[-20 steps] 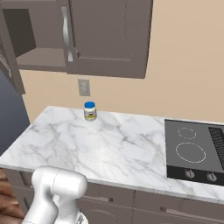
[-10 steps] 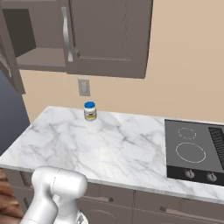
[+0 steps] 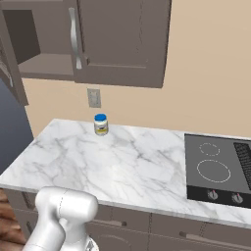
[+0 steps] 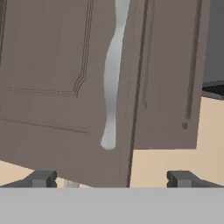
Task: Close all open cabinet doors.
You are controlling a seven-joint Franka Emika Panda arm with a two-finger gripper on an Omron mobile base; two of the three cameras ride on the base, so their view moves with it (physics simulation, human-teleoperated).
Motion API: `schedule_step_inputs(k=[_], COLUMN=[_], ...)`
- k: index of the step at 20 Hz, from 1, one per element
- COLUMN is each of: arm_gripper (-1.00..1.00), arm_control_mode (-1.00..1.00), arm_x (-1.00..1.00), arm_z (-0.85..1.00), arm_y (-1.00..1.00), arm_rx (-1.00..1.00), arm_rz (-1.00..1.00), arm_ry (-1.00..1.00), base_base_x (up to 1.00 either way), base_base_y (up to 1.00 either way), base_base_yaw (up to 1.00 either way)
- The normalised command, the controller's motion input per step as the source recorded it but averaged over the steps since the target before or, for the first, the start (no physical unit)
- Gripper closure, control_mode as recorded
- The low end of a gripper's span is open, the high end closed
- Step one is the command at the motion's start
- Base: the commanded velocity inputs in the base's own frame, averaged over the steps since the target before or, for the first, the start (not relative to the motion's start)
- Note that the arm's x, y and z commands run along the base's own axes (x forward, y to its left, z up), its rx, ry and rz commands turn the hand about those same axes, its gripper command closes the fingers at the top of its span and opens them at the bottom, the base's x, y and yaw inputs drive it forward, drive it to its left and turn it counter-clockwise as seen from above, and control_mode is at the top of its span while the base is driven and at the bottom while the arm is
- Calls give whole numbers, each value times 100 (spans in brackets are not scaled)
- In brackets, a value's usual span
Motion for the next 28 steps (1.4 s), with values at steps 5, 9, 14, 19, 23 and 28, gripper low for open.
schedule_step_inputs(k=[5,9,14,19,23,28], arm_gripper=[-100,-100,-100,-100,-100,-100], arm_control_mode=[-100,-100,-100,-100,-100,-100], arm_x=[30,51,50,35,40,39], arm_z=[-13,0,0,-9,-2,0], arm_y=[1,11,3,0,0,-1], arm_rx=[18,4,1,0,0,0], arm_rz=[-3,-2,0,0,0,0], arm_ry=[-8,-2,-1,-1,-2,-2], base_base_x=[0,0,0,0,0,0], base_base_y=[0,0,0,0,0,0], base_base_yaw=[0,0,0,0,0,0])
